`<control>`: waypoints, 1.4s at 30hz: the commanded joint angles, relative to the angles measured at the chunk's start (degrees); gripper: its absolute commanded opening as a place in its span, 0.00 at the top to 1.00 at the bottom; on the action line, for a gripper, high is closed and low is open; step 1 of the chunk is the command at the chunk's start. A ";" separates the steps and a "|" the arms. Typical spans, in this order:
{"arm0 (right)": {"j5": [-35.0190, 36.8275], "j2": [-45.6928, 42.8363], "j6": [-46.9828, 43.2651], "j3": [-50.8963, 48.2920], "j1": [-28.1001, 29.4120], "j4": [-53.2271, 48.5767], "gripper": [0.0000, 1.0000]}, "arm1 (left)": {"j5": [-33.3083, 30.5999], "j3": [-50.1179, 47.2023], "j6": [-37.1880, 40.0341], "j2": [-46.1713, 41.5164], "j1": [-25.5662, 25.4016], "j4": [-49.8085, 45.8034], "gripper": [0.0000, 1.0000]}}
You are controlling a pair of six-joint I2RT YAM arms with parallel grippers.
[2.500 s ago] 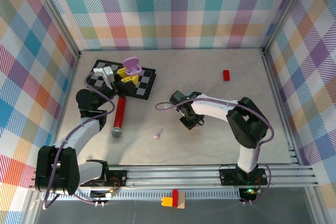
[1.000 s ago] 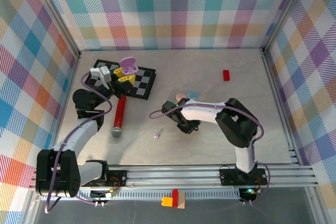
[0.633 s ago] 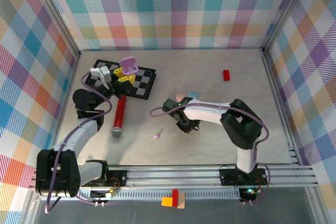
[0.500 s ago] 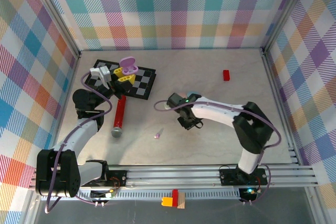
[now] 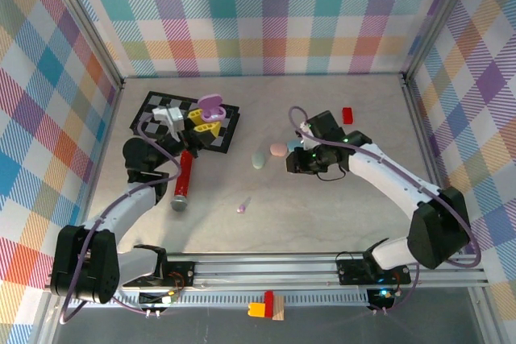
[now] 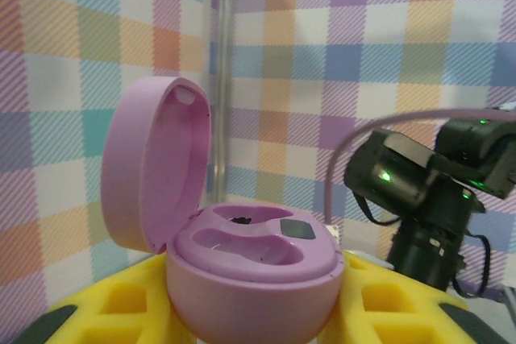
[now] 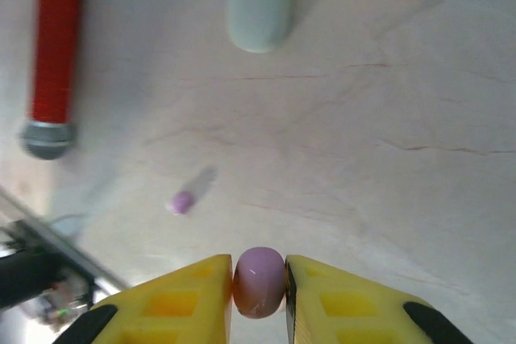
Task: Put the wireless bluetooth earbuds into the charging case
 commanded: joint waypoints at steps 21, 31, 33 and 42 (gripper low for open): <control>-33.18 -7.72 14.53 8.24 -6.38 17.50 0.76 | -7.44 6.31 21.08 7.43 -16.12 -10.58 0.66; -25.99 -5.37 6.97 16.71 -4.00 10.39 0.77 | -9.35 8.77 24.43 10.14 -20.52 -12.56 0.66; -24.54 -4.54 5.83 17.78 -3.08 9.33 0.77 | -9.91 9.08 24.50 10.65 -21.40 -12.35 0.66; -19.35 -1.18 3.48 21.03 -0.36 8.07 0.77 | -12.35 9.48 22.09 13.05 -24.24 -7.96 0.66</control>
